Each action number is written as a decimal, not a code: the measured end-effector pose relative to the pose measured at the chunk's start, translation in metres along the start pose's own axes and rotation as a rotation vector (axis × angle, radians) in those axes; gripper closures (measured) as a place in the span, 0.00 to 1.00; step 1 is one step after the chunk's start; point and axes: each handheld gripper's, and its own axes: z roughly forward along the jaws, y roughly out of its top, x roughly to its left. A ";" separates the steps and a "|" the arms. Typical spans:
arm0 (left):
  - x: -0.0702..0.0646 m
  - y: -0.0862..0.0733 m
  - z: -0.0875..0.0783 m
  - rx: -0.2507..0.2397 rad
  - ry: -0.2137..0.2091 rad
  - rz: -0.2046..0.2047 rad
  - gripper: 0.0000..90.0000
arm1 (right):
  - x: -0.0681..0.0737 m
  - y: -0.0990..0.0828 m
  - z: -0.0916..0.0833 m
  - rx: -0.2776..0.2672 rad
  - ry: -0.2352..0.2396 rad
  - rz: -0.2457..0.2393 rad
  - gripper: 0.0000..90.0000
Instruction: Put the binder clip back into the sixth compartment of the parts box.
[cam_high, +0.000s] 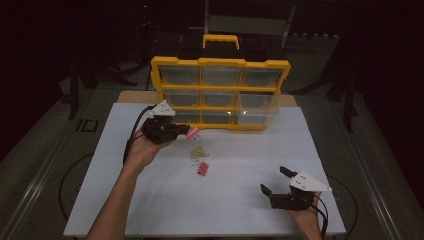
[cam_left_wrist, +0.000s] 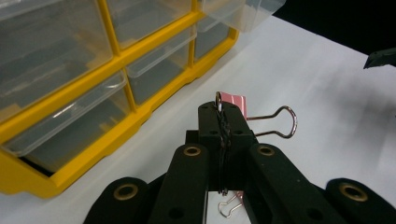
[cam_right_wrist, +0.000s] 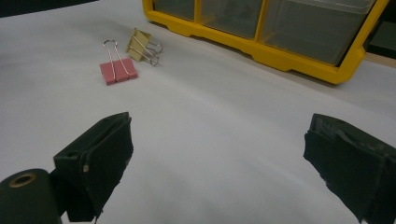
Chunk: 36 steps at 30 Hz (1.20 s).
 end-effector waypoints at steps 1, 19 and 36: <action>0.000 0.002 0.000 -0.002 0.001 0.000 1.00 | 0.000 0.000 0.000 -0.001 -0.002 0.002 0.08; -0.003 0.062 0.007 -0.019 -0.012 0.064 1.00 | 0.000 0.000 0.001 -0.009 0.010 0.013 0.08; -0.015 0.130 0.030 -0.057 -0.044 0.103 1.00 | -0.002 0.000 0.000 -0.019 0.013 0.027 0.08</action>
